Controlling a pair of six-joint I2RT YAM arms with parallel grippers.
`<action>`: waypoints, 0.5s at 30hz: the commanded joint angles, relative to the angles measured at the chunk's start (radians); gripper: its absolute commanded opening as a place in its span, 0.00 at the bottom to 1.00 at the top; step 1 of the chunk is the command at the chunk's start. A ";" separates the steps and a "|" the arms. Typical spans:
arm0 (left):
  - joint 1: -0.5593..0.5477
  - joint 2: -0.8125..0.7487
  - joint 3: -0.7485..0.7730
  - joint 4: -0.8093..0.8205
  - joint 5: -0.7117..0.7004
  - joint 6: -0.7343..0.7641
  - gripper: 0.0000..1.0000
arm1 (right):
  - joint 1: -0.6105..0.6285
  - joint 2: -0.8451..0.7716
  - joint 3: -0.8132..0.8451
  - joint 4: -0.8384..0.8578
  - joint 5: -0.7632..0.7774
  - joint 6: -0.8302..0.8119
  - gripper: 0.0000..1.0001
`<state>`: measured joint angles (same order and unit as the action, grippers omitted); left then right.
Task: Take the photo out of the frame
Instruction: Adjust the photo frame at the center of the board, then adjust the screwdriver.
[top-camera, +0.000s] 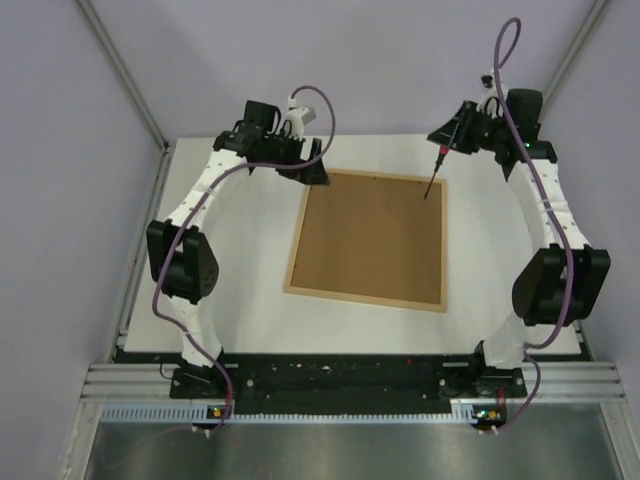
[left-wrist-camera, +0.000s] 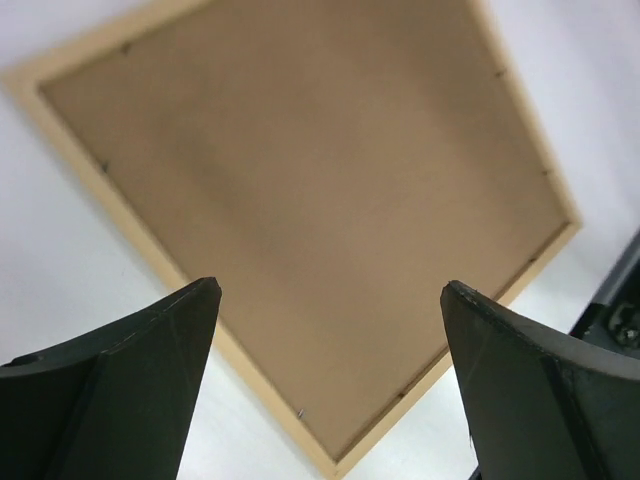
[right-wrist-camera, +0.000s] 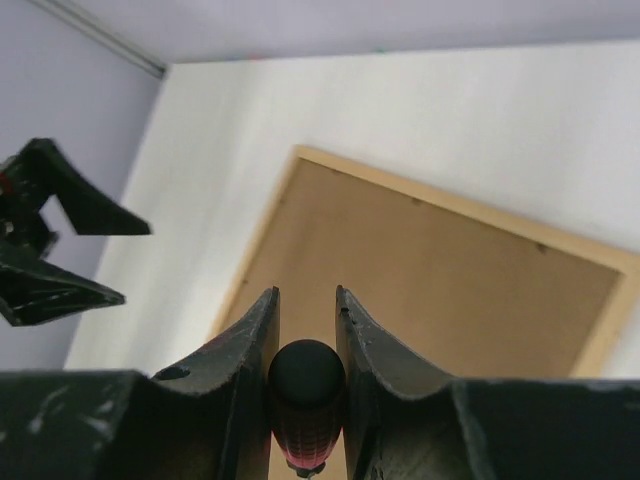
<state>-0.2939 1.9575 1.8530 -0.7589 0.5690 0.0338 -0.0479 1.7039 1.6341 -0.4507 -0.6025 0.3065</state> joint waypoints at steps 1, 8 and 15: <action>-0.071 0.009 0.110 0.112 0.274 -0.031 0.98 | 0.089 -0.038 -0.074 0.288 -0.158 0.207 0.00; -0.178 0.081 0.155 0.240 0.413 -0.179 0.98 | 0.184 -0.004 -0.154 0.556 -0.215 0.420 0.00; -0.228 0.112 0.155 0.308 0.454 -0.261 0.99 | 0.195 -0.004 -0.200 0.635 -0.232 0.496 0.00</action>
<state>-0.5140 2.0762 1.9808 -0.5365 0.9604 -0.1745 0.1440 1.7164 1.4338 0.0410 -0.8001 0.7204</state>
